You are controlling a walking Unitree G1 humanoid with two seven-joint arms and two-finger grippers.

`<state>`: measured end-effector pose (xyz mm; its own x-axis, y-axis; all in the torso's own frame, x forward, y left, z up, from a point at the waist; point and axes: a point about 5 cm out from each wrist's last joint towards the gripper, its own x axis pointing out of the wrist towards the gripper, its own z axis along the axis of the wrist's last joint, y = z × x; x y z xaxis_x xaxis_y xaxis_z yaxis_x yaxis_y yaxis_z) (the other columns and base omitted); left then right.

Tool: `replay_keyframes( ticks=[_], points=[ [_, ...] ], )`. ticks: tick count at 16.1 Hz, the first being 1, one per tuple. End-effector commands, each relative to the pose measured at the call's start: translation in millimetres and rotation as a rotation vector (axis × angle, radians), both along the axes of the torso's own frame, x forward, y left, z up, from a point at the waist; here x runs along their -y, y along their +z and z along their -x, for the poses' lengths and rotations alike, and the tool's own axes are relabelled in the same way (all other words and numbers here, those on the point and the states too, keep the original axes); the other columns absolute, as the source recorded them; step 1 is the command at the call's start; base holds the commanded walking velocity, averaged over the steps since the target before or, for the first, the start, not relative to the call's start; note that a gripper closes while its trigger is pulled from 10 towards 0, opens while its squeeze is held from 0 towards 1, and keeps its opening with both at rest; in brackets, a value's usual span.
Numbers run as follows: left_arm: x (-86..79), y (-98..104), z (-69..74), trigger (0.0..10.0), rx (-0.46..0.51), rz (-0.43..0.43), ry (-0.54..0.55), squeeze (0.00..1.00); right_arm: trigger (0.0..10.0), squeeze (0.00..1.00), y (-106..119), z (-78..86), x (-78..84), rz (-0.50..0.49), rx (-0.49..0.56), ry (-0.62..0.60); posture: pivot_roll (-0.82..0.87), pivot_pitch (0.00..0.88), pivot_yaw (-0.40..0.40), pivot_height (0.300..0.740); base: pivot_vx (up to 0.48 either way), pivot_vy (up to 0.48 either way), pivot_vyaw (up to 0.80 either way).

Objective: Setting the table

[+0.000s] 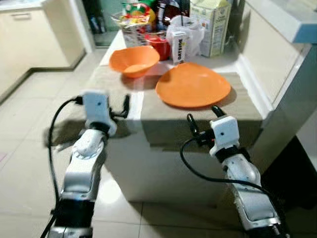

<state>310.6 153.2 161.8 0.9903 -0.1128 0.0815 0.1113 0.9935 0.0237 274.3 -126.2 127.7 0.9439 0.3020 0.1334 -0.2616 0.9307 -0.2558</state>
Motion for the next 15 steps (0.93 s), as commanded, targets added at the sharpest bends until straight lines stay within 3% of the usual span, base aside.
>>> replay_keyframes(
  ticks=[1,6,7,8,9,10,15],
  points=[
    [-3.2,-3.2,0.1,10.0,-0.02,-0.005,0.003,0.0,10.0,0.0,2.8,0.7,2.3,-0.002,0.013,-0.01,-0.16,0.0,0.097,0.74,0.0,0.0,0.0],
    [-16.8,6.8,-12.7,10.0,-0.003,-0.063,0.018,0.0,10.0,0.0,7.4,1.8,0.4,-0.009,0.032,-0.017,-0.16,0.0,0.104,0.74,0.0,0.0,0.0],
    [-16.5,7.0,-16.0,10.0,-0.011,-0.104,-0.007,0.76,10.0,0.0,7.1,1.5,0.9,-0.011,0.03,-0.023,-0.16,0.0,0.11,0.74,0.0,0.0,0.0],
    [-16.9,8.8,-16.8,3.1,0.008,-0.132,-0.008,0.63,10.0,0.0,6.5,1.5,1.2,-0.01,0.028,-0.025,-0.16,0.0,0.11,0.74,0.0,0.0,0.0],
    [-17.9,10.0,-17.1,3.1,0.021,-0.142,0.004,0.63,10.0,0.0,6.2,1.5,1.4,-0.01,0.027,-0.027,-0.16,0.0,0.11,0.74,0.0,0.0,0.0],
    [-17.3,10.6,-17.8,0.0,0.019,-0.128,-0.008,0.0,10.0,0.0,5.3,1.9,1.3,-0.008,0.024,-0.028,-0.16,0.0,0.112,0.74,0.0,0.0,0.0],
    [-17.3,6.8,-18.5,0.0,0.01,-0.129,-0.015,0.0,10.0,0.0,3.2,3.7,0.2,-0.003,0.016,-0.021,-0.17,0.0,0.111,0.74,0.0,0.0,0.0]
  ],
)
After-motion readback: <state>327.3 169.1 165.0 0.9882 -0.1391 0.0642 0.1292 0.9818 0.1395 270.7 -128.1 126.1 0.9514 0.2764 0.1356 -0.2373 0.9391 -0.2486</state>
